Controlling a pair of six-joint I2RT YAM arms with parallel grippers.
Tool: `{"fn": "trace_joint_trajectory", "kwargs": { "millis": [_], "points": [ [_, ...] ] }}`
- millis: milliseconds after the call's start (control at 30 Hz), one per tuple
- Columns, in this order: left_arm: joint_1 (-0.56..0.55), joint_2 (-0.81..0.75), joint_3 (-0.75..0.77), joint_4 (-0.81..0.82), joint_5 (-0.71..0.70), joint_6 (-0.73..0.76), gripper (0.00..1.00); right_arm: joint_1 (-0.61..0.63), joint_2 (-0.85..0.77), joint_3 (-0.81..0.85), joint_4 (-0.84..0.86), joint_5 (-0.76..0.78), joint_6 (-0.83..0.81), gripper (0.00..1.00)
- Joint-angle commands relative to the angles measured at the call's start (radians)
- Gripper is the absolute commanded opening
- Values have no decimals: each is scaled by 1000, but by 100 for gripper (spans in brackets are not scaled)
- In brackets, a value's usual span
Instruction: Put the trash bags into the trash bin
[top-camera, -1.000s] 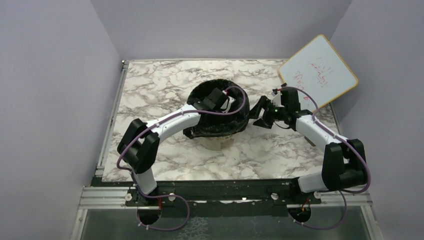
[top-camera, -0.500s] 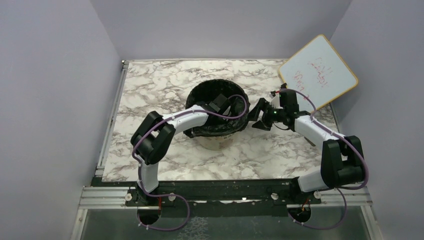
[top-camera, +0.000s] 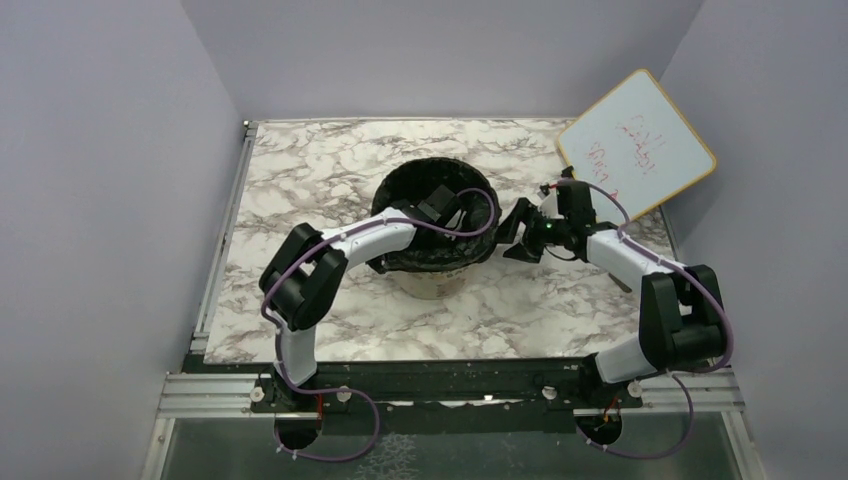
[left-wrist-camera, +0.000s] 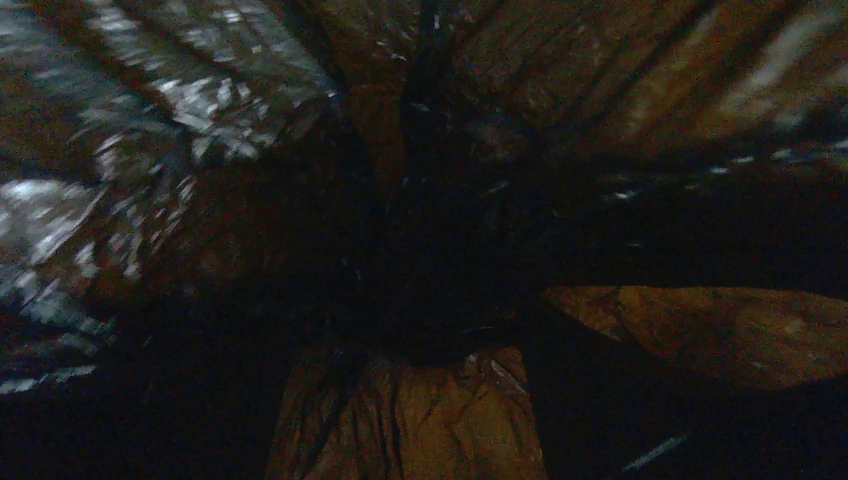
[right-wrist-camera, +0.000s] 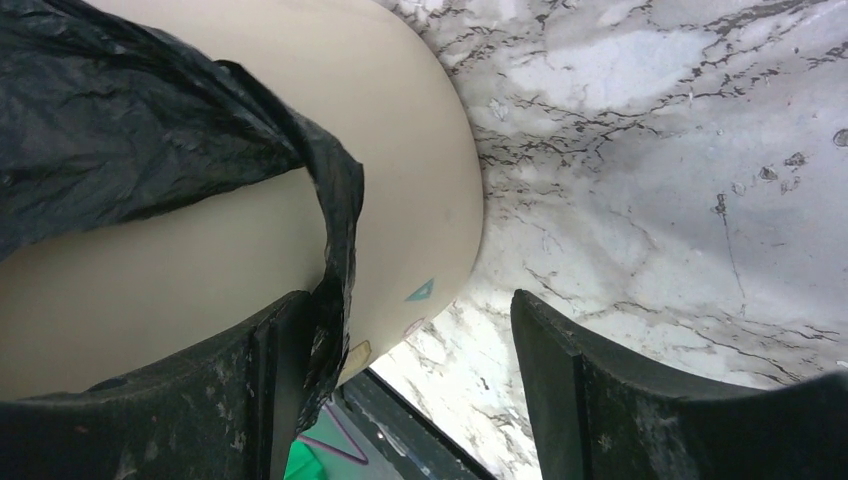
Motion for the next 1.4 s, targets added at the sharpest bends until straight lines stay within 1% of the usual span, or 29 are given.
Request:
{"fn": "trace_joint_trajectory", "kwargs": {
  "millis": [0, 133, 300, 467, 533, 600, 667, 733, 867, 1033, 1167, 1367],
  "points": [
    [-5, -119, 85, -14, 29, 11, 82, 1, 26, -16, 35, -20, 14, 76],
    [-5, -143, 112, -45, 37, 24, 85, 1, 31, -26, 60, -37, 29, 75],
    [-5, -149, 97, -56, -24, 12, 85, 1, 31, -32, 82, -64, 41, 75],
    [1, -193, 112, -55, -54, 10, 85, 2, 23, -30, 71, -61, 35, 75],
    [3, -215, 132, -55, -28, 23, 85, 1, 21, -30, 72, -61, 35, 75],
    [2, -233, 145, -50, 52, 44, 85, 1, 23, -30, 71, -59, 35, 75],
    [3, -241, 140, -57, 113, 81, 85, 1, 25, -30, 73, -60, 37, 75],
    [5, -250, 115, -66, 142, 110, 85, 1, 25, -29, 72, -63, 38, 75],
    [17, -263, 52, -68, 105, 93, 85, 1, 18, -26, 69, -64, 35, 75],
    [27, -254, 48, -72, -14, 73, 85, 1, 24, -19, 64, -71, 33, 75],
    [31, -209, 83, -115, -91, 87, 84, 1, 21, -14, 56, -71, 29, 75],
    [35, -273, 191, -99, -130, 78, 87, 1, 19, -10, 39, -56, 19, 75]
  ]
}}
